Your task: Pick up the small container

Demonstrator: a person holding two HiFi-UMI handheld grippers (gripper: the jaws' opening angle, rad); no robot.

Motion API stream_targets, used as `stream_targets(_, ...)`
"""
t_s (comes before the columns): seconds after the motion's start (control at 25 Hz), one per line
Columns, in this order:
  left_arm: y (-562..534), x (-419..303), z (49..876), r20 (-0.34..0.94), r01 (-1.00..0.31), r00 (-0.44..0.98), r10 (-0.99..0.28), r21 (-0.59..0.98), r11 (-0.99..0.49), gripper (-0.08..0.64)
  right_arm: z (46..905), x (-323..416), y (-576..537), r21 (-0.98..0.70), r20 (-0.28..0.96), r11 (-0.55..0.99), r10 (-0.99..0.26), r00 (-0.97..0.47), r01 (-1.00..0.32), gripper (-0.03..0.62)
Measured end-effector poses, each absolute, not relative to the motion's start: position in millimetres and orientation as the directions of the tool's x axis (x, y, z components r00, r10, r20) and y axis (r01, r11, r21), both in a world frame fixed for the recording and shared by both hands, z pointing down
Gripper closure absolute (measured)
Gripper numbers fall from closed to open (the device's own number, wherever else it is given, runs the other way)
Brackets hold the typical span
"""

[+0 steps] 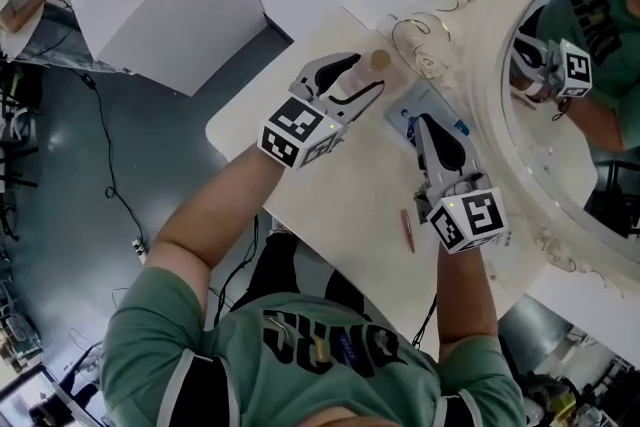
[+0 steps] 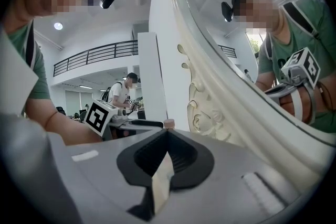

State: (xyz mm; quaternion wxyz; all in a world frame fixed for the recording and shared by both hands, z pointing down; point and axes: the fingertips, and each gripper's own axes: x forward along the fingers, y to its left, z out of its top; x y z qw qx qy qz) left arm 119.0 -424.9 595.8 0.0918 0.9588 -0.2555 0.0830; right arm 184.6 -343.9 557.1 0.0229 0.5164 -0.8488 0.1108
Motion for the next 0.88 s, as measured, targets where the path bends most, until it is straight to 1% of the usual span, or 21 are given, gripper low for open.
stream_targets(0.32,-442.8,141.8,594.8,0.202,-0.502,0.856,-0.477,0.096,-0.86,0.336,570.9,189.0,-343.0,-0.17,0.167,0.443,-0.867,-0.469,-0.88,0.581)
stream_targets(0.52,-447.2,154.0,601.4,0.204,-0.492,0.861,-0.466,0.103,-0.865,0.339,572.2,187.7,-346.4,-0.177,0.166,0.45,-0.863,-0.477,-0.875,0.581)
stream_targets(0.6,-448.2,154.9,603.5,0.205,-0.494,0.858,-0.47,0.08,-0.866,0.404,573.0,186.9,-347.3,-0.179,0.167,0.452,-0.862,-0.479,-0.874,0.581)
stream_targets(0.64,-448.4,154.5,603.7,0.208,-0.494,0.857,-0.472,0.07,-0.867,0.416,573.3,186.4,-347.5,-0.18,0.168,0.452,-0.861,-0.48,-0.874,0.581)
stream_targets(0.88,-452.2,148.4,601.1,0.222,-0.519,0.838,-0.498,0.046,-0.853,0.422,568.5,185.7,-348.2,-0.178,0.163,0.455,-0.861,-0.482,-0.872,0.581)
